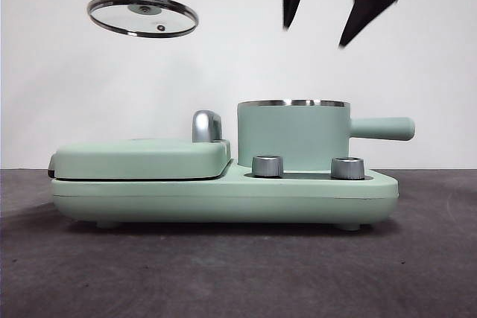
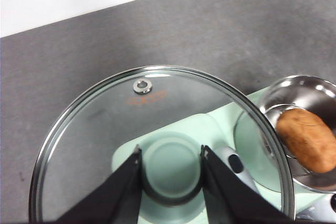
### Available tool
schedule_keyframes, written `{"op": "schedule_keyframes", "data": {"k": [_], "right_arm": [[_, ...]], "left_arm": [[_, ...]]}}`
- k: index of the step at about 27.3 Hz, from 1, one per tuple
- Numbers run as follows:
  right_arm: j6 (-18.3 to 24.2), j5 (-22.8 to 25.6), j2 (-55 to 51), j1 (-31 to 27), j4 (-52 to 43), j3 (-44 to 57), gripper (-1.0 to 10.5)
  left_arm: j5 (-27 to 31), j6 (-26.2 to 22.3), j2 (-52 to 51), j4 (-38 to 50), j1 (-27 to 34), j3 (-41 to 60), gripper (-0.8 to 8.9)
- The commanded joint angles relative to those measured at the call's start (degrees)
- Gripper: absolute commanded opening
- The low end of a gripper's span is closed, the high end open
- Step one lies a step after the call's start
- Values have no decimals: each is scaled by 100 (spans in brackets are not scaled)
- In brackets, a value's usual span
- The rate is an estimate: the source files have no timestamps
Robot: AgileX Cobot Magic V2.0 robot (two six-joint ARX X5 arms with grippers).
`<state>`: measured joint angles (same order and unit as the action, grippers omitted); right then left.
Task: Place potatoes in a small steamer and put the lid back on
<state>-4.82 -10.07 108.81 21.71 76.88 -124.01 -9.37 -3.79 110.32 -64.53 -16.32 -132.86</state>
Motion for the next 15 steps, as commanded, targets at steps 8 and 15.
{"op": "schedule_keyframes", "data": {"k": [8,15], "right_arm": [[149,149,-2293,31,420,1886,483],[98,107,-5462,203,-1274,5047,482]], "left_arm": [[-50,22,61,107,-649,-164,16],[-50,-232,140,170,-1504,-162,16]]}}
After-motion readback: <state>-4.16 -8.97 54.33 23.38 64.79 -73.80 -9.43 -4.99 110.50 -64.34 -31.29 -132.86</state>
